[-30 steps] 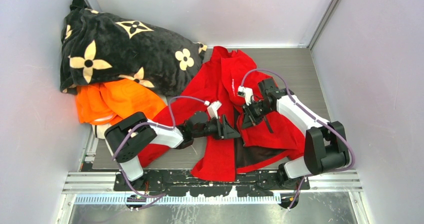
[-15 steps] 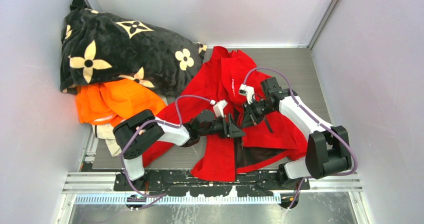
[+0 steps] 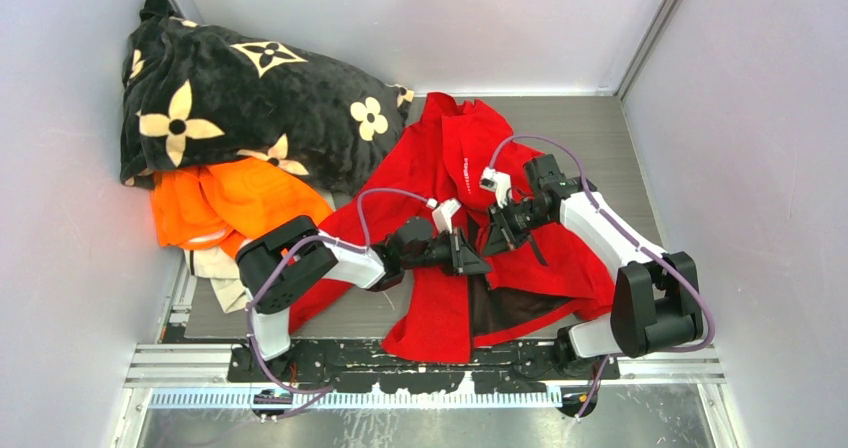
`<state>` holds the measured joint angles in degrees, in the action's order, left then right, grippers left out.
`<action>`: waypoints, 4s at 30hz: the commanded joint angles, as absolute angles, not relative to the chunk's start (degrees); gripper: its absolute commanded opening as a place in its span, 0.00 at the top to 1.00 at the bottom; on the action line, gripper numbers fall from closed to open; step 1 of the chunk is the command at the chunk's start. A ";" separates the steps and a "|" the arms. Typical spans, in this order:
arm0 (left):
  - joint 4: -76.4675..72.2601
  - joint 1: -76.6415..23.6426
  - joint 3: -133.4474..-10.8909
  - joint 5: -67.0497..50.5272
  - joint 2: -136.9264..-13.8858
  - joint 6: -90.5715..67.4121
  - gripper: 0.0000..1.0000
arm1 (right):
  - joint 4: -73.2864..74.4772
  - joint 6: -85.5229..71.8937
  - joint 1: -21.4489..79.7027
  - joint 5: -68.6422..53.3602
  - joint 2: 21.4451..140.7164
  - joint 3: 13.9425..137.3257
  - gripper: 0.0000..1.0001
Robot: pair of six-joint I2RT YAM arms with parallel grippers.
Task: Zip up the jacket
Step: Adjust the zipper on the jacket.
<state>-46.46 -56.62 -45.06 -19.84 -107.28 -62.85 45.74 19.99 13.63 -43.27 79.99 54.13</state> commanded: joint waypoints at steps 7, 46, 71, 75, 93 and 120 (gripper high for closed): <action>-67.62 -54.67 -43.45 -23.16 -108.04 -60.21 1.00 | 58.54 30.16 4.80 -51.07 72.18 62.95 0.61; -79.40 -49.92 -66.68 -22.21 -114.55 -126.09 1.00 | 90.14 72.25 -12.79 -58.64 56.20 80.02 0.06; -73.43 -51.69 -70.76 -18.33 -111.16 -128.67 1.00 | 12.46 26.69 3.82 -24.96 37.20 46.22 0.00; -73.77 -51.68 -70.84 -18.41 -110.84 -128.83 1.00 | 8.25 26.53 5.96 -20.94 35.19 43.25 0.00; -81.70 -51.44 -71.28 -20.75 -116.63 -124.27 1.00 | 19.51 25.25 5.71 -4.86 28.37 51.01 0.57; -82.08 -56.08 -65.72 -23.96 -123.06 -77.43 1.00 | 57.97 1.64 2.06 -23.01 41.15 66.82 0.00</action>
